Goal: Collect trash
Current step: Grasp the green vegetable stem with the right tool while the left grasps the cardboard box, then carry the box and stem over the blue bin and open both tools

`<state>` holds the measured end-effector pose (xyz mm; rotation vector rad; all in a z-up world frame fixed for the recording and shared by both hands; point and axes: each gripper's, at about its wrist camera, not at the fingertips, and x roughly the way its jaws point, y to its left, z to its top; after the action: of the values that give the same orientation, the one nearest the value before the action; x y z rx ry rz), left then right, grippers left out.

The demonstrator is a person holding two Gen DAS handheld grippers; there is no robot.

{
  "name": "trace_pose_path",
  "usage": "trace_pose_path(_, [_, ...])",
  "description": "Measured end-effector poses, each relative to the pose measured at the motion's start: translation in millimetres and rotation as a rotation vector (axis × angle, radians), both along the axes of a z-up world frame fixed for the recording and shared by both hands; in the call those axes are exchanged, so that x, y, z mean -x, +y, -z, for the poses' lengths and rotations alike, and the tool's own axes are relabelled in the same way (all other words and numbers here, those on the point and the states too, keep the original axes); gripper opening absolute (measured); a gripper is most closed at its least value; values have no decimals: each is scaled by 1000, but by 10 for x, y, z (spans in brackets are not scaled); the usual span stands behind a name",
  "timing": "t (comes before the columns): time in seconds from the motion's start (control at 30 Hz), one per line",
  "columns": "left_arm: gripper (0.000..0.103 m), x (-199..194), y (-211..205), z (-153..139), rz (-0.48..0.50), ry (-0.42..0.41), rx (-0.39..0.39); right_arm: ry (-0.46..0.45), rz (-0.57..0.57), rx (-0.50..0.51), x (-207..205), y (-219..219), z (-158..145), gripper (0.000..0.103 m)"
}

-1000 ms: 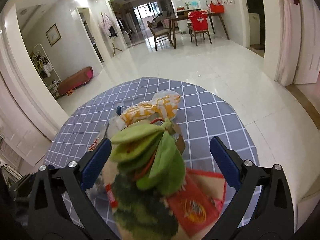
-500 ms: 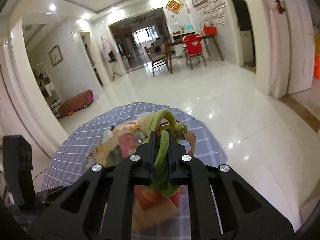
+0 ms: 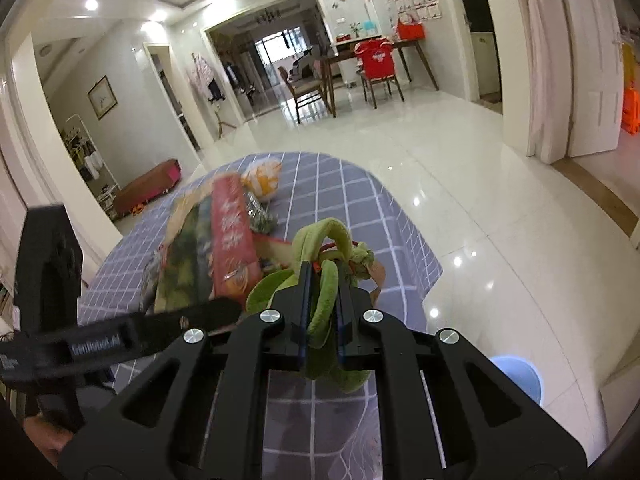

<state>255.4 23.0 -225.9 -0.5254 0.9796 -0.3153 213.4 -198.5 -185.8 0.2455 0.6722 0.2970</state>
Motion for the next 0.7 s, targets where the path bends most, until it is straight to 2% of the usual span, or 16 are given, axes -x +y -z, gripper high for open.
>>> trace_pose_path(0.1, [51,75,-30,-82,-10,-28,-37,-1,-15,0,31,44,-13,10])
trace_pose_path(0.17, [30,133,-22,-163,-11,-53,-37,-5,-25,4,62,72,-39,10])
trace_pose_path(0.33, [11,297,-64,-402,12,-149,-66,-12,-45,-8,130,124,-103,10])
trace_pose_path(0.47, [7,436,-133,-596,41,-221,-103,-26,-51,-24,217,136,-176,10])
trace_pose_path(0.7, [5,668,-206,-1065,57,-351,-170,-62,-53,-90,435,12,-355,10])
